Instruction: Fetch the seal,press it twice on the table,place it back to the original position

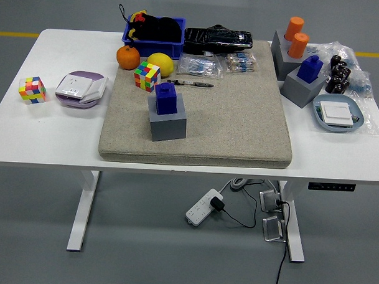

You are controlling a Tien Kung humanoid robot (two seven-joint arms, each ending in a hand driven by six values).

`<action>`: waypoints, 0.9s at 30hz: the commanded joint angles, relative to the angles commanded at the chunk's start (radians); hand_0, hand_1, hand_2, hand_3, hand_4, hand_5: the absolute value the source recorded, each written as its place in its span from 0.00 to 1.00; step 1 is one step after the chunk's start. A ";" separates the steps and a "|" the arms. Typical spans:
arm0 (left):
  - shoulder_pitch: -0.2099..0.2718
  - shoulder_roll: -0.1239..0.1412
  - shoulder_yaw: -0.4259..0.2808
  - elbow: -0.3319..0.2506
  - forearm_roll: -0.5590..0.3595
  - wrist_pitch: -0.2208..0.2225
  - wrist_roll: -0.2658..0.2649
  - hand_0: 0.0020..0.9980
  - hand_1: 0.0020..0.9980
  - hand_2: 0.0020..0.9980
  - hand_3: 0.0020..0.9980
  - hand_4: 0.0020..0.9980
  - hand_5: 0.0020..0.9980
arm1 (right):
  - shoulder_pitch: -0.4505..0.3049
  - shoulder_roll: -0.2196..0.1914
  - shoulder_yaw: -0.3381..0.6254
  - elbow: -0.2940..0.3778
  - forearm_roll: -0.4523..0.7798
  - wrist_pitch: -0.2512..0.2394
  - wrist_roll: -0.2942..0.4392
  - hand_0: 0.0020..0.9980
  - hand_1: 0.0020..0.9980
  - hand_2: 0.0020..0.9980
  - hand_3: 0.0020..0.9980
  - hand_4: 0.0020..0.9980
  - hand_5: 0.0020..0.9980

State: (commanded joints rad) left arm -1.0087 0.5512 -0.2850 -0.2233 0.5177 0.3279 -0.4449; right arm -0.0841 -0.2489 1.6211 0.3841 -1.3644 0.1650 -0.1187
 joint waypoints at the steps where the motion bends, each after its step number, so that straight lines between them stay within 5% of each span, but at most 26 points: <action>1: 0.000 -0.001 0.001 0.000 0.000 0.000 0.000 0.84 0.82 0.81 0.81 0.78 0.23 | 0.000 0.000 0.001 0.000 0.000 0.000 0.000 0.85 0.78 0.75 0.73 0.77 0.52; 27: 0.000 -0.009 0.011 -0.002 -0.001 -0.001 -0.002 0.84 0.81 0.81 0.85 0.78 0.23 | -0.004 -0.001 0.003 -0.001 -0.001 -0.001 -0.001 0.85 0.78 0.75 0.73 0.77 0.52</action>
State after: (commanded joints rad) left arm -1.0089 0.5421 -0.2743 -0.2252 0.5170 0.3266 -0.4472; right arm -0.0878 -0.2496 1.6244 0.3832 -1.3650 0.1645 -0.1202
